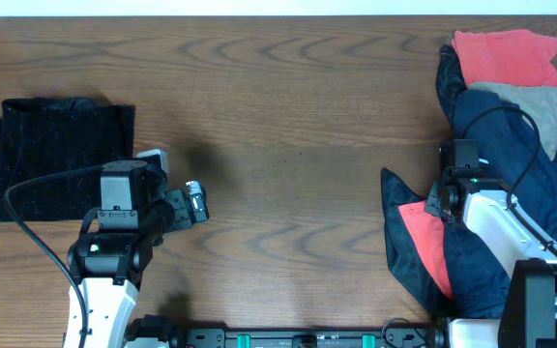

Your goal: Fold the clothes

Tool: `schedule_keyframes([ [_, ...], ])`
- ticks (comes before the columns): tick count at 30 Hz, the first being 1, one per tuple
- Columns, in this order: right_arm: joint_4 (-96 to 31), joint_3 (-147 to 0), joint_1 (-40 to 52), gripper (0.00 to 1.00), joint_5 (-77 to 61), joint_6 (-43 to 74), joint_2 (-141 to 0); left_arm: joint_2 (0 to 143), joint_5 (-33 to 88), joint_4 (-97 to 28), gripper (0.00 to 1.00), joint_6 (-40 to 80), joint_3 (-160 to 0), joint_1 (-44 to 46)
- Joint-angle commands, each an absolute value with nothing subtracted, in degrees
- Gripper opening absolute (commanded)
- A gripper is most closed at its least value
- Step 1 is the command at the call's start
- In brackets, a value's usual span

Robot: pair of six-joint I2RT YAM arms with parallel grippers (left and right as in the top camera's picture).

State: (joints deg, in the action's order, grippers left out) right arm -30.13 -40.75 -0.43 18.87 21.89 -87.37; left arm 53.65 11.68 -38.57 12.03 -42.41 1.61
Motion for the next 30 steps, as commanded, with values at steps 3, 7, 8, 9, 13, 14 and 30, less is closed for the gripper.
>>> schedule_keyframes([
  [3, -29.06, -39.48, -1.61, 0.32, 19.7, 22.92, -88.16, 53.87, 12.01, -38.57, 0.98, 12.14, -43.72, 1.41],
  [7, -26.44, -37.82, -1.61, 0.32, 19.68, 22.92, -88.42, 53.87, 12.03, -38.57, 0.98, 12.14, -43.72, 1.41],
  [8, -26.24, -37.69, -1.61, 0.3, 19.68, 22.92, -88.42, 53.87, 12.01, -38.57, 0.98, 12.14, -43.72, 1.41],
  [9, -26.22, -37.69, -1.61, 0.29, 19.7, 22.9, -88.42, 53.87, 12.03, -38.57, 0.98, 12.14, -43.72, 1.41],
  [13, -26.11, -37.74, -1.61, 0.01, 19.7, 22.9, -88.4, 53.87, 12.03, -38.54, 0.98, 12.14, -43.72, 1.41],
  [14, -26.15, -37.85, -1.61, 0.01, 19.7, 22.9, -88.4, 53.87, 12.03, -38.54, 0.98, 12.16, -43.72, 1.41],
  [30, -43.53, -57.21, -1.61, 0.01, 17.39, 18.72, -82.19, 53.87, 12.01, -38.54, 0.98, 12.16, -43.72, 1.41],
])
